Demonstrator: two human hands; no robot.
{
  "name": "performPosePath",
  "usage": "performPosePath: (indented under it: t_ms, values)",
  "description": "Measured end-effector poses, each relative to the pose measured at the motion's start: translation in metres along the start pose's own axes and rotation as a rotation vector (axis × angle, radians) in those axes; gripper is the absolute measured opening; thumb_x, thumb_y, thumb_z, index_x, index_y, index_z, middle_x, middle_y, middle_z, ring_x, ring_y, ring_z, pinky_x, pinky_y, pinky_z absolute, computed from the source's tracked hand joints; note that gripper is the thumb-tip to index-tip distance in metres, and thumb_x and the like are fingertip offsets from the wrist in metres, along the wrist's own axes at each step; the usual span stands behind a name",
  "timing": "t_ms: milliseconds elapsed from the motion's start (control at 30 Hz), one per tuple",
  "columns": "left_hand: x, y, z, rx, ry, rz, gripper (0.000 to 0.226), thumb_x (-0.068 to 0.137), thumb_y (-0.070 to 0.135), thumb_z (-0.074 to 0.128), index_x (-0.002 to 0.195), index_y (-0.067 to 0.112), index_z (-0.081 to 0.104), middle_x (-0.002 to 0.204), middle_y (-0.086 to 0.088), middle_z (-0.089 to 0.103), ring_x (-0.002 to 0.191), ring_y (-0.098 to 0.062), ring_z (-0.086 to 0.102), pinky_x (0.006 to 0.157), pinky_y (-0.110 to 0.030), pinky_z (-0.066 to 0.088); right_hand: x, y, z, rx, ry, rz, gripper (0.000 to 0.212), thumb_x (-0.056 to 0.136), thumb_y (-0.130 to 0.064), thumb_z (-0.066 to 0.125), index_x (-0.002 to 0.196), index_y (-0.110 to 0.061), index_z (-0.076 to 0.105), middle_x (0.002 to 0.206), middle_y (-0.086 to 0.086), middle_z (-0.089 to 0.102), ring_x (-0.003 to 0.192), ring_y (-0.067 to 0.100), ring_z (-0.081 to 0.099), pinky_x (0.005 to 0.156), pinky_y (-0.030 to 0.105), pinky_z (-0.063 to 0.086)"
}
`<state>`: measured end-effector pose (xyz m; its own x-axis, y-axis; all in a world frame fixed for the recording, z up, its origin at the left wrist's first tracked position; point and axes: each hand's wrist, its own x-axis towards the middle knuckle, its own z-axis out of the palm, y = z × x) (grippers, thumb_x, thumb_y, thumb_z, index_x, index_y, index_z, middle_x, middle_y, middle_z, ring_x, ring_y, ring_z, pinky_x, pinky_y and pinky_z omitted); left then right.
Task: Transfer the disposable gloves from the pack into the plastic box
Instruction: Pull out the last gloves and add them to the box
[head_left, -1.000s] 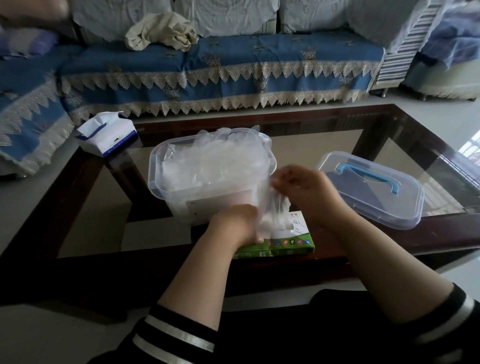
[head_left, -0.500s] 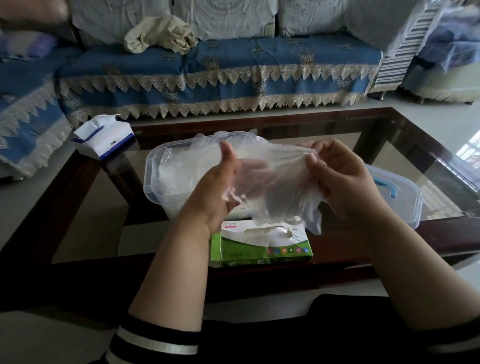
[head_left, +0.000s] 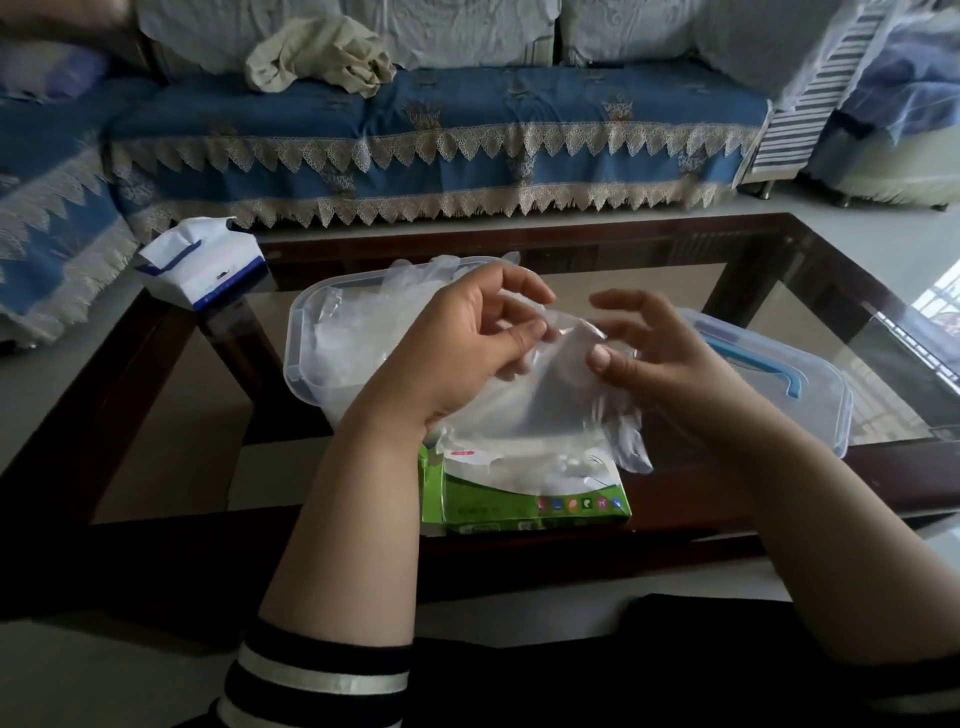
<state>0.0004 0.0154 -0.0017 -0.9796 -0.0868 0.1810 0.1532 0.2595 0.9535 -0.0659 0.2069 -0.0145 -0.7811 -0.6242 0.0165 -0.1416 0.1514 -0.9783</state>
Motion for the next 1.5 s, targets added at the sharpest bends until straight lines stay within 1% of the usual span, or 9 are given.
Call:
performPosePath:
  t_ms: [300,434,600,734,900,1034,1167,1301,1501]
  values:
    - [0.01,-0.021,-0.049,0.634,0.595,0.031,0.038,0.093,-0.002,0.048,0.07,0.026,0.059,0.102,0.009,0.063,0.095,-0.016,0.062,0.08,-0.04,0.055,0.049,-0.022,0.018,-0.126,0.07,-0.036,0.057,0.077,-0.013,0.071,0.127,-0.017,0.045,0.081,0.006,0.071,0.063,0.014,0.061,0.055,0.023,0.053]
    - [0.015,-0.037,-0.066,0.841,0.683,-0.127,0.033,0.096,0.002,0.044,0.114,0.019,0.065,0.126,-0.002,0.058,0.114,-0.024,0.054,0.088,-0.041,0.049,0.097,-0.026,0.044,-0.42,0.063,-0.075,0.036,0.085,-0.012,0.068,0.113,-0.018,0.048,0.083,0.001,0.068,0.054,0.005,0.057,0.044,0.014,0.044]
    - [0.019,-0.036,-0.065,1.065,0.651,-0.296,0.043,0.095,0.011,0.046,0.137,0.016,0.05,0.153,-0.006,0.033,0.14,-0.03,0.025,0.113,-0.045,0.026,0.136,-0.018,0.067,-0.673,0.059,-0.069,0.025,0.087,-0.014,0.067,0.105,-0.021,0.051,0.097,0.002,0.065,0.075,0.021,0.063,0.065,0.035,0.057]
    - [0.018,-0.027,-0.052,1.128,0.436,-0.251,0.034,0.098,0.014,0.043,0.128,0.019,0.058,0.135,-0.005,0.051,0.124,-0.028,0.041,0.099,-0.041,0.038,0.148,-0.012,0.071,-0.895,0.065,-0.087,0.02,0.089,-0.019,0.064,0.106,-0.02,0.053,0.1,0.001,0.064,0.081,0.022,0.062,0.071,0.039,0.056]
    - [0.026,-0.05,-0.049,1.036,0.023,-0.589,0.052,0.104,0.046,0.023,0.12,0.01,0.058,0.119,-0.016,0.06,0.109,-0.034,0.054,0.096,-0.046,0.044,0.142,-0.007,0.07,-1.128,0.059,-0.113,0.018,0.091,-0.028,0.062,0.108,-0.024,0.055,0.11,0.001,0.064,0.096,0.022,0.059,0.074,0.033,0.049]
    - [0.023,-0.048,-0.048,1.04,0.094,-0.464,0.052,0.105,0.042,0.022,0.115,0.009,0.061,0.111,-0.014,0.062,0.107,-0.033,0.056,0.094,-0.043,0.044,0.117,-0.008,0.057,-1.09,0.168,-0.26,0.03,0.088,-0.029,0.065,0.117,-0.022,0.057,0.133,0.003,0.048,0.124,0.023,0.043,0.104,0.037,0.037]
    - [0.015,-0.041,-0.04,1.061,0.275,-0.224,0.035,0.104,0.033,0.035,0.094,0.013,0.062,0.096,-0.007,0.061,0.092,-0.027,0.057,0.076,-0.038,0.045,0.075,-0.007,0.035,-0.708,0.303,-0.264,0.017,0.089,-0.024,0.063,0.104,-0.024,0.055,0.106,-0.007,0.057,0.09,0.003,0.055,0.082,0.016,0.048]
    - [0.005,-0.022,-0.02,0.83,0.446,0.096,0.015,0.098,0.02,0.053,0.094,0.015,0.067,0.094,0.002,0.067,0.085,-0.018,0.061,0.072,-0.031,0.05,0.027,0.007,0.031,-0.706,0.133,-0.139,0.014,0.09,-0.039,0.058,0.079,-0.031,0.054,0.068,-0.01,0.061,0.061,0.001,0.058,0.054,0.012,0.043]
    - [-0.02,-0.008,0.01,0.47,-0.191,-0.209,0.019,0.093,0.038,0.061,0.107,0.027,0.066,0.097,0.014,0.065,0.089,-0.004,0.062,0.08,-0.025,0.052,0.012,0.057,0.041,-0.937,-0.342,0.072,0.031,0.078,-0.05,0.07,0.104,-0.034,0.062,0.112,-0.011,0.049,0.108,0.009,0.044,0.093,0.03,0.042]
